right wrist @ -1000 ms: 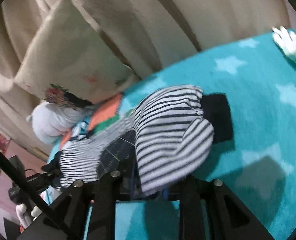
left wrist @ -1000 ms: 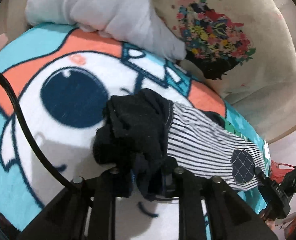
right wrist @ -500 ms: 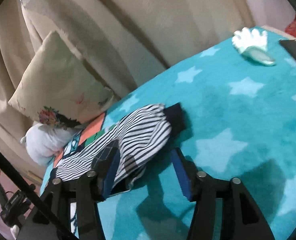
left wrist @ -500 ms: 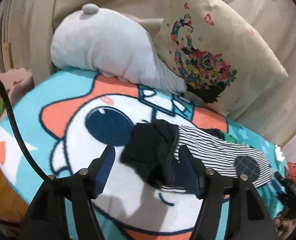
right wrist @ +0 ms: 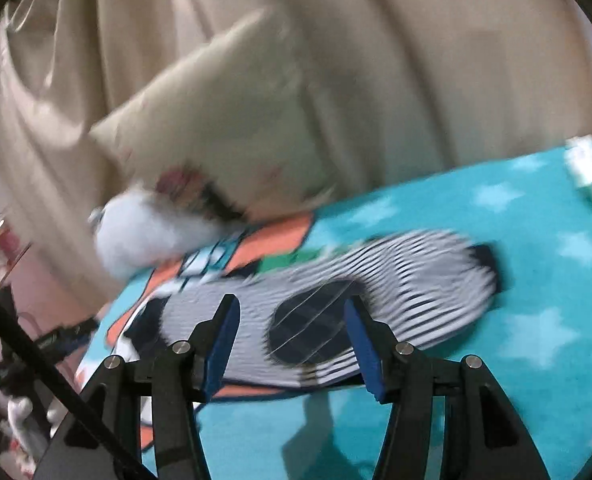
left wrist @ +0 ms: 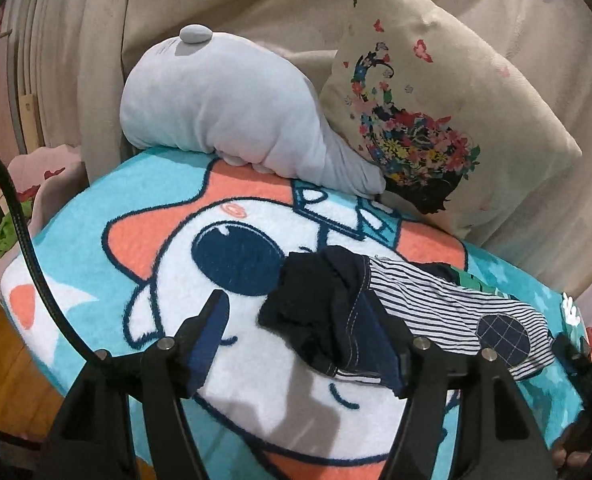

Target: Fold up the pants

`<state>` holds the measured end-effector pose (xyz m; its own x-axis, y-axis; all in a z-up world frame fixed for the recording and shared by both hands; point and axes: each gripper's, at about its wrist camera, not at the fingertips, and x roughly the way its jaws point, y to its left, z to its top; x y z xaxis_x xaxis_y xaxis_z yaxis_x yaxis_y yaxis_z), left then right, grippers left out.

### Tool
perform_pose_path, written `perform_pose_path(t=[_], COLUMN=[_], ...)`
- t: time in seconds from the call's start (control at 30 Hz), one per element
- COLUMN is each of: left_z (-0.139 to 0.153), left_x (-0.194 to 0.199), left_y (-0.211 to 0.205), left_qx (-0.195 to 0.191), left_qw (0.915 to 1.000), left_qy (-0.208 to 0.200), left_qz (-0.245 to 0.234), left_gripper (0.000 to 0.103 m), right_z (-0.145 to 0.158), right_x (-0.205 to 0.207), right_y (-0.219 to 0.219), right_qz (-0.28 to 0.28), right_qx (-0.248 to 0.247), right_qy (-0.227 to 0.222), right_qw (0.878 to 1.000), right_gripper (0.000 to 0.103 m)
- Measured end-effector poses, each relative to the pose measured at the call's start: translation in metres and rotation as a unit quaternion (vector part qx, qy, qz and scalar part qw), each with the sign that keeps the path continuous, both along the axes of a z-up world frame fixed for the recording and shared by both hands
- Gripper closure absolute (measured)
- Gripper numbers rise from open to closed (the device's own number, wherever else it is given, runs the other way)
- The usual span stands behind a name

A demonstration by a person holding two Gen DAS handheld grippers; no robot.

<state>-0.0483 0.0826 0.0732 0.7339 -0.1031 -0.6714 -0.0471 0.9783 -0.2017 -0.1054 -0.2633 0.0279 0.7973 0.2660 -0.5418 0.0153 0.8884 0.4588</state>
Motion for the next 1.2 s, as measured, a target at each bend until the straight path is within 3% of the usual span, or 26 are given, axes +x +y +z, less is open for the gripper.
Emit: perform_pose_path(t=[0.17, 0.23, 0.37, 0.8, 1.2], left_z=[0.002, 0.002, 0.001, 0.002, 0.0], left_x=[-0.002, -0.001, 0.001, -0.006, -0.006], left_y=[0.001, 0.001, -0.003, -0.024, -0.022], left_qx=[0.002, 0.003, 0.006, 0.084, 0.079], left_qw=[1.0, 1.0, 1.0, 0.996, 0.9962], left_qy=[-0.001, -0.001, 0.001, -0.031, -0.034], left_qz=[0.001, 0.001, -0.004, 0.005, 0.01], left_gripper=[0.036, 0.036, 0.035, 0.034, 0.031], right_z=[-0.036, -0.036, -0.021, -0.019, -0.024], right_x=[0.006, -0.003, -0.021, -0.016, -0.015], right_y=[-0.023, -0.034, -0.042, -0.024, -0.023], right_qz=[-0.052, -0.062, -0.085, -0.068, -0.063], right_qx=[0.023, 0.041, 0.02, 0.006, 0.005], right_qy=[0.065, 0.059, 0.041, 0.046, 0.052], right_qw=[0.996, 0.995, 0.995, 0.997, 0.997], right_gripper=[0.045, 0.045, 0.043, 0.04, 0.039])
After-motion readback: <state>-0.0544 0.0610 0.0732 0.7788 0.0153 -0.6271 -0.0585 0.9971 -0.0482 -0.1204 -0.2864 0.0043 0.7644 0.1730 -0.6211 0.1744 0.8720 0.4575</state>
